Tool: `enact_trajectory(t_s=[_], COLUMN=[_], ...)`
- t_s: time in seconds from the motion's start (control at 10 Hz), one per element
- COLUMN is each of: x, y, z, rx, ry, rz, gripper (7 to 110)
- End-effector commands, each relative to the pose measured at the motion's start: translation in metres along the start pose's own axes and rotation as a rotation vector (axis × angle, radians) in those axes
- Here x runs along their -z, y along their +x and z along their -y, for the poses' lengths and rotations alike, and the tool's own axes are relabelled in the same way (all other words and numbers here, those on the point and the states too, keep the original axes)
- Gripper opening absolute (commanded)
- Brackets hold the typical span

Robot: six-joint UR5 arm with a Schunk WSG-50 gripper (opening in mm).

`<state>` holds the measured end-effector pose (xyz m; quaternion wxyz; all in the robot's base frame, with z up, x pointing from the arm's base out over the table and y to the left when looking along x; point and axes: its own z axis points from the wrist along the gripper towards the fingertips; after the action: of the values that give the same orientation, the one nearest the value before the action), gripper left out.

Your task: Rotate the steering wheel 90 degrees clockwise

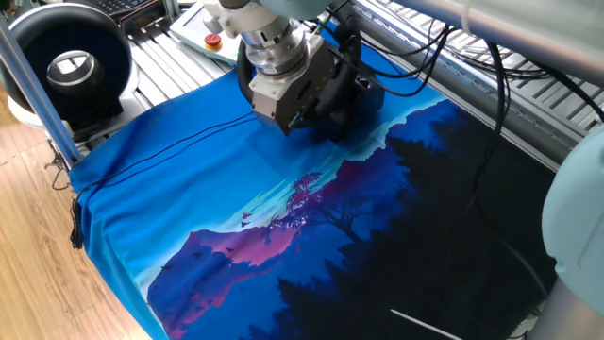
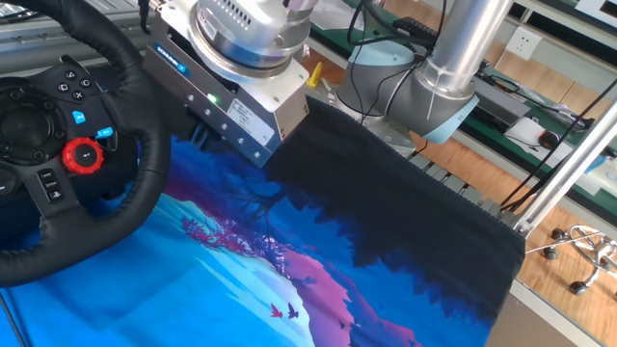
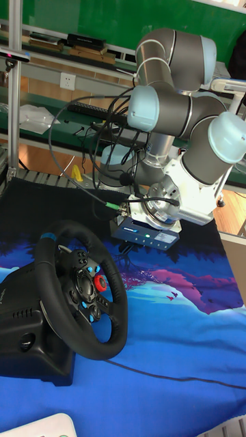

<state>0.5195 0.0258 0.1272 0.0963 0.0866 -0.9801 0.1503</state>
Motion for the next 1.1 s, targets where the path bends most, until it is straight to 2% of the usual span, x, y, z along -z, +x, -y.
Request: enact_trajectory(t_s=[0.0, 0.1, 0.2, 0.3, 0.4, 0.8, 0.9, 1.0], x=[0.002, 0.002, 0.004, 0.006, 0.007, 0.006, 0.007, 0.012], y=[0.009, 0.009, 0.0, -0.019, -0.028, -0.026, -0.026, -0.041], z=[-0.019, -0.027, -0.04, -0.045, -0.045, -0.045, -0.049, -0.046], rx=[-0.027, -0.04, -0.061, -0.071, -0.08, -0.094, -0.085, -0.067], ry=[-0.077, -0.11, -0.162, -0.186, -0.187, -0.189, -0.207, -0.213], rz=[-0.036, -0.036, -0.002, 0.07, 0.105, 0.098, 0.097, 0.084], gripper=[7, 7, 7, 7, 7, 7, 7, 7])
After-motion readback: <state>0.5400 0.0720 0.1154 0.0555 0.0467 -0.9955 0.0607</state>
